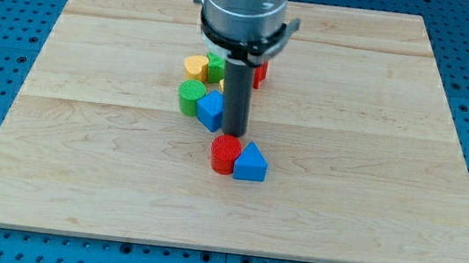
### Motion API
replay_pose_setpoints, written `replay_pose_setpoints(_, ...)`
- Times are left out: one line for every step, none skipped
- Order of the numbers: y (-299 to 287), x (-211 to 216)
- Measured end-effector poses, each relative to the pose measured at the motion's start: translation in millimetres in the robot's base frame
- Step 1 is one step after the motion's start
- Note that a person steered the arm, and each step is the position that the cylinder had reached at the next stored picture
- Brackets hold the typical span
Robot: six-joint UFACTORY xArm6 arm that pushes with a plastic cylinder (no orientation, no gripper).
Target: Push the blue cube into the green circle
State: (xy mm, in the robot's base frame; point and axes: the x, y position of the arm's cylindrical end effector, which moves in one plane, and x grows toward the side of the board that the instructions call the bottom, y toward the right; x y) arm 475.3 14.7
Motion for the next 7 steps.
replay_pose_setpoints(94.8,32.0)
replay_pose_setpoints(120.5,102.6)
replay_pose_setpoints(86.5,139.1)
replay_pose_setpoints(92.3,91.5)
replay_pose_setpoints(29.3,77.9)
replay_pose_setpoints(1.2,65.2)
replay_pose_setpoints(0.6,30.9)
